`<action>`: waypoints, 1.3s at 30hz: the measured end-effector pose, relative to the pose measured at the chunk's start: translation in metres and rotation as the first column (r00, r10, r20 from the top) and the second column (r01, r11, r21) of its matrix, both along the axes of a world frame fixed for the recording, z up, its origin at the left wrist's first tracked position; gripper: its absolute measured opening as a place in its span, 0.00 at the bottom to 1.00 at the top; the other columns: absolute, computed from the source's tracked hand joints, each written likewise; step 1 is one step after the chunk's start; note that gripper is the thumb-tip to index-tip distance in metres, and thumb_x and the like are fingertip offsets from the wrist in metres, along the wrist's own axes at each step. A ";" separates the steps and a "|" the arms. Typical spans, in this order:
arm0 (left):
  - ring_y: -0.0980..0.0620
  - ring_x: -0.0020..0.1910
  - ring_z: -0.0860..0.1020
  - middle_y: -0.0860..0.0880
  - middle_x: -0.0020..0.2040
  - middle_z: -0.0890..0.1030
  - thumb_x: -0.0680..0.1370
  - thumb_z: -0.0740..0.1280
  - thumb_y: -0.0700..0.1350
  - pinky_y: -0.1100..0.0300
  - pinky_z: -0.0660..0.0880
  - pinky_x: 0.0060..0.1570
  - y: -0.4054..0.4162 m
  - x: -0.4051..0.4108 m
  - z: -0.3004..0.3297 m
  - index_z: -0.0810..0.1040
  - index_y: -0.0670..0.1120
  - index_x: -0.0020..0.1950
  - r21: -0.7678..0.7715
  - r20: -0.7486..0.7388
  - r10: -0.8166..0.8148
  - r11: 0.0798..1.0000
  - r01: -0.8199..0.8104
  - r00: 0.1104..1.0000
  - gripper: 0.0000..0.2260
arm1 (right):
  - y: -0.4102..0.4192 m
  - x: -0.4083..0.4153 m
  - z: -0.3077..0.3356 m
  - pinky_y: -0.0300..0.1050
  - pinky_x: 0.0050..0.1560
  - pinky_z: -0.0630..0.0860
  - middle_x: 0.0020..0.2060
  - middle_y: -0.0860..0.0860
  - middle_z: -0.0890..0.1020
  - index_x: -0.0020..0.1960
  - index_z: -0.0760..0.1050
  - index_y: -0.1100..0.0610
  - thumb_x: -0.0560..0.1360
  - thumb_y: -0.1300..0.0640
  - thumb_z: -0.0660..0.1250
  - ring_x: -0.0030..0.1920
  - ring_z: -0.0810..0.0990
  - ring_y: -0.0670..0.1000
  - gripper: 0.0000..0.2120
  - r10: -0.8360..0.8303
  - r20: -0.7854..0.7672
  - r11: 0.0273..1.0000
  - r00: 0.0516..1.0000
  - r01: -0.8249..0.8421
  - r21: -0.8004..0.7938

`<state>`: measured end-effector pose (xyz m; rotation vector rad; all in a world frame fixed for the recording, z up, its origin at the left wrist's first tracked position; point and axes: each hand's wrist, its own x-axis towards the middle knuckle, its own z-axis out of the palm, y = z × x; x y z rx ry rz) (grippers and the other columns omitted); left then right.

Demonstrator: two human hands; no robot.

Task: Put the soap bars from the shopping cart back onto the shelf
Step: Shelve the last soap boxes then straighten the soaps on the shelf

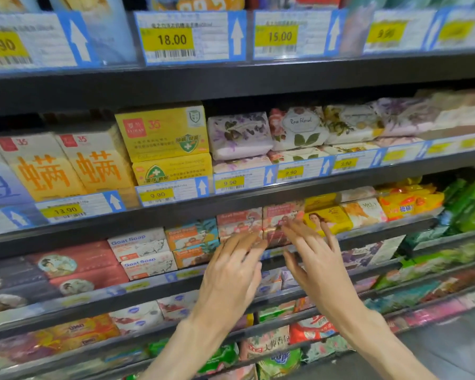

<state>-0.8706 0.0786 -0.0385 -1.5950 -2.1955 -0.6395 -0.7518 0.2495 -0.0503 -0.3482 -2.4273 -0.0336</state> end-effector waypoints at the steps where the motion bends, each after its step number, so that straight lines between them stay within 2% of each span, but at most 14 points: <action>1: 0.49 0.70 0.68 0.52 0.70 0.72 0.81 0.64 0.46 0.53 0.67 0.70 0.000 0.001 -0.002 0.72 0.49 0.71 -0.011 0.013 0.011 1.000 -0.011 1.000 0.18 | -0.001 0.001 0.001 0.61 0.74 0.59 0.67 0.51 0.75 0.68 0.73 0.55 0.79 0.54 0.62 0.70 0.72 0.51 0.18 -0.005 0.019 1.000 1.000 0.005 -0.008; 6: 0.51 0.73 0.66 0.51 0.71 0.72 0.80 0.65 0.47 0.57 0.63 0.72 0.001 0.004 -0.009 0.72 0.49 0.71 -0.009 0.064 0.071 0.997 -0.070 0.995 0.19 | -0.001 -0.001 0.004 0.62 0.74 0.58 0.69 0.49 0.74 0.71 0.70 0.54 0.80 0.54 0.62 0.71 0.70 0.49 0.20 0.032 0.109 0.999 0.994 -0.031 -0.015; 14: 0.52 0.76 0.63 0.50 0.75 0.69 0.79 0.63 0.46 0.52 0.58 0.76 0.009 0.005 -0.021 0.68 0.49 0.75 -0.048 0.065 0.171 0.985 -0.168 0.983 0.23 | 0.013 -0.008 -0.002 0.63 0.74 0.57 0.72 0.49 0.71 0.71 0.70 0.54 0.79 0.54 0.61 0.71 0.70 0.48 0.21 0.116 0.131 0.992 0.985 -0.110 -0.057; 19: 0.51 0.75 0.65 0.50 0.72 0.72 0.79 0.63 0.45 0.50 0.61 0.74 0.016 0.015 -0.023 0.70 0.49 0.73 -0.032 0.047 0.223 0.975 -0.221 0.974 0.22 | 0.026 -0.007 -0.004 0.64 0.73 0.57 0.72 0.49 0.71 0.70 0.71 0.54 0.79 0.55 0.60 0.72 0.70 0.48 0.20 0.189 0.126 0.980 0.974 -0.180 -0.079; 23: 0.51 0.74 0.67 0.50 0.71 0.74 0.78 0.64 0.44 0.48 0.63 0.73 0.021 0.018 -0.023 0.73 0.48 0.72 -0.014 0.056 0.260 0.965 -0.260 0.964 0.21 | 0.030 -0.004 -0.008 0.61 0.74 0.58 0.73 0.49 0.69 0.70 0.71 0.54 0.79 0.54 0.62 0.73 0.67 0.47 0.20 0.237 0.109 0.968 0.965 -0.226 -0.105; 26: 0.51 0.72 0.68 0.50 0.70 0.75 0.78 0.64 0.44 0.50 0.62 0.74 0.023 0.017 -0.020 0.74 0.48 0.71 -0.005 0.084 0.286 0.958 -0.287 0.954 0.20 | 0.030 -0.004 -0.005 0.61 0.74 0.59 0.72 0.50 0.71 0.69 0.73 0.55 0.78 0.55 0.63 0.72 0.69 0.48 0.19 0.248 0.095 0.964 0.964 -0.237 -0.119; 29: 0.51 0.71 0.70 0.50 0.69 0.75 0.79 0.64 0.43 0.51 0.61 0.75 0.020 0.019 -0.013 0.74 0.48 0.70 0.046 0.091 0.256 0.964 -0.261 0.962 0.19 | 0.028 -0.003 0.002 0.55 0.75 0.60 0.70 0.50 0.73 0.68 0.73 0.55 0.78 0.56 0.64 0.71 0.71 0.49 0.19 0.290 0.054 0.949 0.956 -0.280 -0.145; 31: 0.50 0.71 0.69 0.50 0.68 0.76 0.79 0.65 0.40 0.50 0.63 0.73 0.015 0.018 -0.005 0.76 0.46 0.67 0.121 0.070 0.232 0.963 -0.239 0.970 0.17 | 0.025 -0.002 0.010 0.47 0.76 0.56 0.68 0.50 0.75 0.67 0.74 0.55 0.78 0.58 0.66 0.69 0.72 0.50 0.18 0.308 0.018 0.942 0.951 -0.302 -0.146; 33: 0.48 0.70 0.70 0.48 0.66 0.77 0.78 0.66 0.37 0.49 0.64 0.72 0.008 0.013 0.004 0.78 0.43 0.65 0.181 0.029 0.242 0.953 -0.243 0.970 0.16 | 0.022 -0.008 0.020 0.44 0.75 0.55 0.66 0.52 0.76 0.67 0.75 0.57 0.78 0.58 0.66 0.68 0.72 0.53 0.18 0.318 -0.007 0.942 0.948 -0.317 -0.111; 37: 0.42 0.61 0.73 0.45 0.61 0.77 0.78 0.66 0.41 0.47 0.68 0.66 0.005 -0.011 0.019 0.77 0.43 0.65 0.119 -0.039 0.403 0.911 -0.396 0.914 0.15 | 0.013 -0.031 0.034 0.53 0.66 0.67 0.60 0.56 0.76 0.65 0.75 0.57 0.78 0.52 0.65 0.62 0.73 0.59 0.17 0.202 0.023 0.979 0.979 -0.201 -0.023; 39: 0.41 0.58 0.74 0.44 0.58 0.78 0.80 0.65 0.44 0.47 0.70 0.60 0.005 -0.021 0.022 0.78 0.43 0.60 0.062 -0.044 0.482 0.876 -0.479 0.875 0.11 | 0.012 -0.043 0.035 0.58 0.62 0.71 0.56 0.57 0.77 0.62 0.75 0.58 0.78 0.50 0.64 0.58 0.74 0.61 0.16 0.123 0.044 0.992 0.991 -0.124 0.015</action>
